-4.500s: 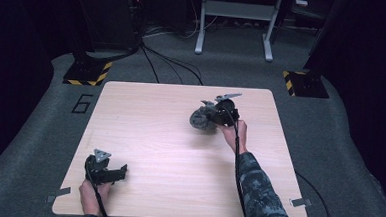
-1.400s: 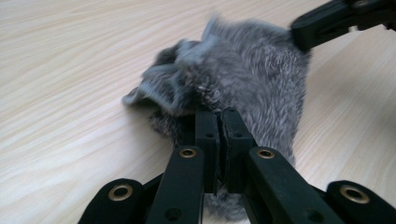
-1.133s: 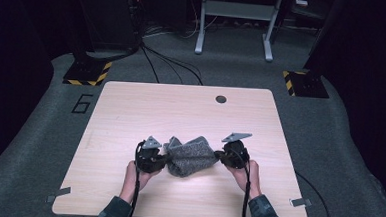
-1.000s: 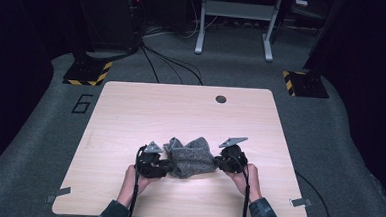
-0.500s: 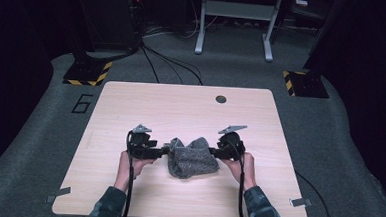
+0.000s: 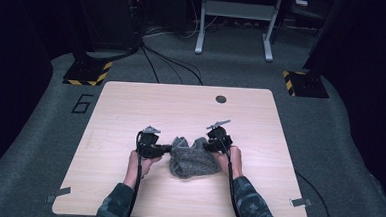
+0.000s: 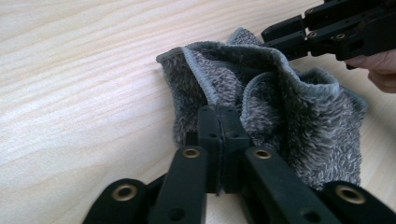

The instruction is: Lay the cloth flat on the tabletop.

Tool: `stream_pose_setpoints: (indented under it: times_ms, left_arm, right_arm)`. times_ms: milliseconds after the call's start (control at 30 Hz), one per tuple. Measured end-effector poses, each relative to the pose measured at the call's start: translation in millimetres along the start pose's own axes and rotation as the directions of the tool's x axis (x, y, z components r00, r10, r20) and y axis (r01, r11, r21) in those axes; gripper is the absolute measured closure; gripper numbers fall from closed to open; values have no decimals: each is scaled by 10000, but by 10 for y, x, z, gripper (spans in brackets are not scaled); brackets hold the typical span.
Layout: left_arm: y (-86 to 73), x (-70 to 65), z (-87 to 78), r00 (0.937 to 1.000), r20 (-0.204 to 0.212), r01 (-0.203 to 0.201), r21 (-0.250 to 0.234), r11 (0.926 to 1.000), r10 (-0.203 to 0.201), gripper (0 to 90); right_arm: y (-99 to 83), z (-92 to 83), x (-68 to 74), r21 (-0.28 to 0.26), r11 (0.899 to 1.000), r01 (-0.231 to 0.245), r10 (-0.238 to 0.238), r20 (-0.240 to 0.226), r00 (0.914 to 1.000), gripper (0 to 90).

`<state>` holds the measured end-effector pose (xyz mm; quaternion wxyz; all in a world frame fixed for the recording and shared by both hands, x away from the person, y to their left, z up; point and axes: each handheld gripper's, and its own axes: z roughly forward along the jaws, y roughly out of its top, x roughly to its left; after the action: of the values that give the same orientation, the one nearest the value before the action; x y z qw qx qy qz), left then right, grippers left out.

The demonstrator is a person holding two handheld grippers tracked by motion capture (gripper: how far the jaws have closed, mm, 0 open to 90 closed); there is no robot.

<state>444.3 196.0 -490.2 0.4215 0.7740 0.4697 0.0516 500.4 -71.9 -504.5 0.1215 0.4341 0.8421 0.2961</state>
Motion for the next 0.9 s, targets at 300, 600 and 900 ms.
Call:
stream_pose_setpoints:
  times_ms: [300,600,900]
  left_arm:
    - [-100,59,-134,9995,-302,81,-334,9994,-91,900]
    - [166,40,-76,9995,-101,289,-217,9993,-291,510]
    - [328,19,195,9990,-264,381,637,9972,-365,507]
  right_arm:
    - [-93,-128,-105,-219,9993,-291,291,6,9996,877]
    - [-63,-220,-123,-487,9987,-132,142,213,9997,673]
    - [-4,-142,-104,-412,9991,-130,146,382,9992,589]
